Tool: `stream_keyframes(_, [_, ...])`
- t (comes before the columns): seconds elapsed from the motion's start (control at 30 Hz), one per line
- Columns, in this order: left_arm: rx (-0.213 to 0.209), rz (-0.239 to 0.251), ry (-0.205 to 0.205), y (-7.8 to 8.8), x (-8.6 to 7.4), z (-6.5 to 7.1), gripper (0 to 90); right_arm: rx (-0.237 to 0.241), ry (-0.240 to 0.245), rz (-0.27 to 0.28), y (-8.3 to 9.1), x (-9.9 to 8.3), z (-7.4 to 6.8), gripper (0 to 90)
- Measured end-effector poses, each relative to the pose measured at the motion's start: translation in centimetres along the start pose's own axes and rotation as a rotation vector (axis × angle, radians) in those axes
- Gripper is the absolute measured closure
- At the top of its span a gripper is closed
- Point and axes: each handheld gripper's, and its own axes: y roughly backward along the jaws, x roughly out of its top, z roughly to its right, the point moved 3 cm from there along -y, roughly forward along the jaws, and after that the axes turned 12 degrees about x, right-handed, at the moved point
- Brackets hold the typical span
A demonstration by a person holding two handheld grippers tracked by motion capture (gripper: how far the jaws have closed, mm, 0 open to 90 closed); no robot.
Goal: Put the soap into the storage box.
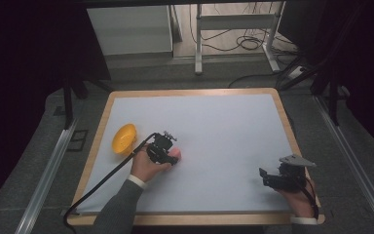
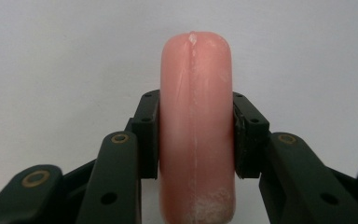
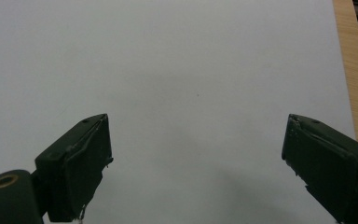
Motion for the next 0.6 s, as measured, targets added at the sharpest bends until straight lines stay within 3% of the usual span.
stream_keyframes(0.6, [-0.007, 0.08, 0.016, 2.8, 0.1, -1.2, 60.2, -0.007, 0.001, 0.005, 0.2, 0.1, 0.0, 8.1])
